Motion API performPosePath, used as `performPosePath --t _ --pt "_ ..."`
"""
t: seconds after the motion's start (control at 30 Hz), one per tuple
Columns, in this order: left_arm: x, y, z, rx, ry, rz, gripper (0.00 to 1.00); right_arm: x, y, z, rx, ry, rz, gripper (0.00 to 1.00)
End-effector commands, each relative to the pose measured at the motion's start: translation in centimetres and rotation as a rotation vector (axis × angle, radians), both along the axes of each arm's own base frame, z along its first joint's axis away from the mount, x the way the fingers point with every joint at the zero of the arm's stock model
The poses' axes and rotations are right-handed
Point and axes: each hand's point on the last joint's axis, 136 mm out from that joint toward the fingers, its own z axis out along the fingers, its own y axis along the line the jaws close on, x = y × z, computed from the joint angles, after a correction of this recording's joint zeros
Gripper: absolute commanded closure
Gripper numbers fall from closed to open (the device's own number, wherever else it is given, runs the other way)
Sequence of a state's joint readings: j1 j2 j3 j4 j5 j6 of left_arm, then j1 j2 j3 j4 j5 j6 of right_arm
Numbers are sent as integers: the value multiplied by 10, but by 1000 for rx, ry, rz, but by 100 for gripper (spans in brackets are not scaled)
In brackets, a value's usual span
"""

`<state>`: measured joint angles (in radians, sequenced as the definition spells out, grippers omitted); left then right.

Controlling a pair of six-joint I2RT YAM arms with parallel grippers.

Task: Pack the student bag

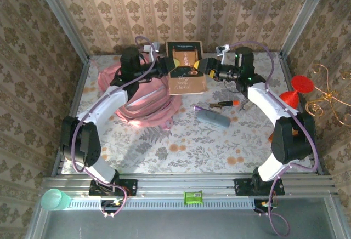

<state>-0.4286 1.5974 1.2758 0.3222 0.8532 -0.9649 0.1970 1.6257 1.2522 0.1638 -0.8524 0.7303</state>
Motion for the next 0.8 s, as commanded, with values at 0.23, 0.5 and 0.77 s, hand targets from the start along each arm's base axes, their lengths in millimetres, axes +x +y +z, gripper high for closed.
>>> performPosePath --t 0.23,0.5,0.77 --pt "-23 4 48 -118 -150 -71 100 -28 30 65 174 -161 205 13" --pt "-6 19 28 -89 -106 -3 100 -35 20 83 236 -183 184 54" --pt "3 23 -1 -11 -74 27 88 -26 14 78 226 -130 119 96"
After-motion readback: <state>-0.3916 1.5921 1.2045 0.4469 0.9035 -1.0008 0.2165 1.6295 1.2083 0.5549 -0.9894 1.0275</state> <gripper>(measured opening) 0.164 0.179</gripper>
